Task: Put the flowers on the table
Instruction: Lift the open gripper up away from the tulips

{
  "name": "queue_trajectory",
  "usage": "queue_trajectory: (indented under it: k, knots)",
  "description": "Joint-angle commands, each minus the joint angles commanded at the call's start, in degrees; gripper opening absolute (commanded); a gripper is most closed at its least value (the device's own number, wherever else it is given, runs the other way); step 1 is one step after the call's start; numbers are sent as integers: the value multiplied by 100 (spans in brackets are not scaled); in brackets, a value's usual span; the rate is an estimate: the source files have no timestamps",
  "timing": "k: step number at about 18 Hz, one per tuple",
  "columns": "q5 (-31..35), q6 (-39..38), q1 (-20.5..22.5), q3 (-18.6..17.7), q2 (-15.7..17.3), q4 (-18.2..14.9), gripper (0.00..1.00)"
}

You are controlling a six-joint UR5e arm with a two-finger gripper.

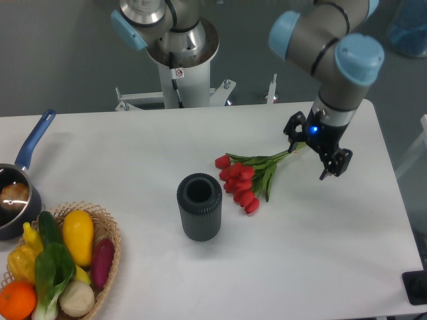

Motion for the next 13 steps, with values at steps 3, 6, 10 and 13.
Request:
queue_trajectory:
  k: [3,6,10,13]
  knots:
    - [-9,-17,52,194,9,193,100]
    - [-96,0,158,203,9,247,100]
    - [-342,0,220,203,35,247,100]
    - [-518,0,342,177,88,238,100]
